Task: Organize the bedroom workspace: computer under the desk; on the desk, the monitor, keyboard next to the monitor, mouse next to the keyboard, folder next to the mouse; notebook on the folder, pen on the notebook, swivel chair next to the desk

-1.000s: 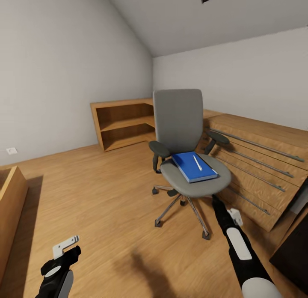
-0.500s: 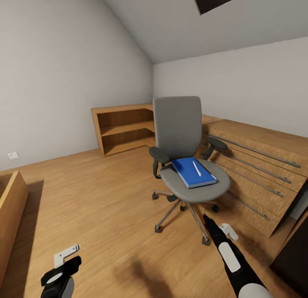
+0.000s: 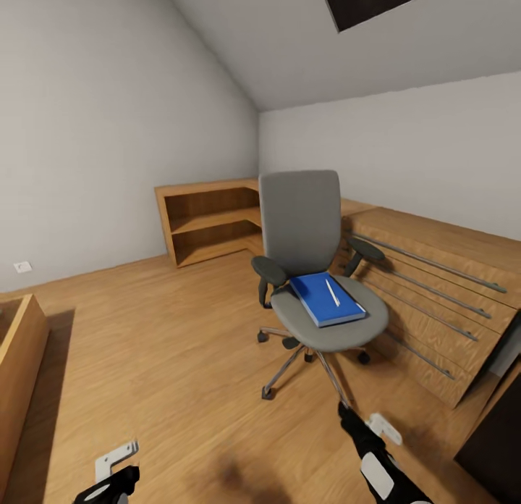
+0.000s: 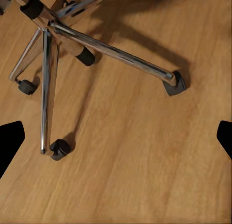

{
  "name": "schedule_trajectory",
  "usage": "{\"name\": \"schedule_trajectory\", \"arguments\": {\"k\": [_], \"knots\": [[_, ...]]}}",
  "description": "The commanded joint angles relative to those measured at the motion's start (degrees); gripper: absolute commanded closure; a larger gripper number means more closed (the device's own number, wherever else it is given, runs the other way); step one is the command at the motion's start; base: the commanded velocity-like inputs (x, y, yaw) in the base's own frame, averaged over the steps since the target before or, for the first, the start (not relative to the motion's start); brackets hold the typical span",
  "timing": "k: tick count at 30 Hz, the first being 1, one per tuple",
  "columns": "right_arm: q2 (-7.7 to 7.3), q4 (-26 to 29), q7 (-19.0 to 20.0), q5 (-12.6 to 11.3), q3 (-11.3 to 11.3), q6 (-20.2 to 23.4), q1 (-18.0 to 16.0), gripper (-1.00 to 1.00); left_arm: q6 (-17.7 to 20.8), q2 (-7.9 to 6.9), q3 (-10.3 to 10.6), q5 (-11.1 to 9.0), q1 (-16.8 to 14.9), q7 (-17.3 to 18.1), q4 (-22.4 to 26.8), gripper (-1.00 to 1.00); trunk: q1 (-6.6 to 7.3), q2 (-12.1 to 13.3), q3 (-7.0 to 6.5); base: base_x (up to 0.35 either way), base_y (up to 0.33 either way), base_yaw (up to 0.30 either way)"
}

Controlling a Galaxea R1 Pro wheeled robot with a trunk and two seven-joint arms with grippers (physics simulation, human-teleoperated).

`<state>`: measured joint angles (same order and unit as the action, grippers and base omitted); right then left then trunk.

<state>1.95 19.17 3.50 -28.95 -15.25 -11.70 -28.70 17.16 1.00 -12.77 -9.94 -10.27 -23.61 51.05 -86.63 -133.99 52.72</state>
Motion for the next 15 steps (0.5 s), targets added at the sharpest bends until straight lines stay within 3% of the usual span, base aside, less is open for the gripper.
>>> {"name": "schedule_trajectory", "arguments": {"k": [1, 7, 8, 15], "knots": [[0.03, -0.95, 0.89, -0.01, -0.14, -1.30, -0.04, -1.00, 0.17, 0.04, -0.06, -0.52, -0.02, -0.22, -0.35, -1.00, 0.24, 0.39, -0.13, 0.000, 0.000, 0.000], [0.17, -5.41, 3.34, 5.13, -0.14, -7.61, -0.04, -1.00, 0.16, 0.02, -0.06, -0.52, -0.02, -0.21, -2.59, -1.00, 1.56, 2.80, -1.21, 0.000, 0.000, 0.000], [0.39, -8.50, 3.82, 9.17, -0.13, -10.65, -0.04, -1.00, 0.14, -0.01, -0.06, -0.52, -0.02, -0.29, -4.42, -1.00, 1.78, 3.20, -1.39, 0.000, 0.000, 0.000], [0.69, -12.66, 4.02, 14.36, -0.13, -16.47, -0.02, -1.00, -1.09, -0.07, 0.01, -0.47, -0.02, -0.37, -8.18, -1.00, 3.31, 6.01, -2.64, 0.000, 0.000, 0.000]]}}
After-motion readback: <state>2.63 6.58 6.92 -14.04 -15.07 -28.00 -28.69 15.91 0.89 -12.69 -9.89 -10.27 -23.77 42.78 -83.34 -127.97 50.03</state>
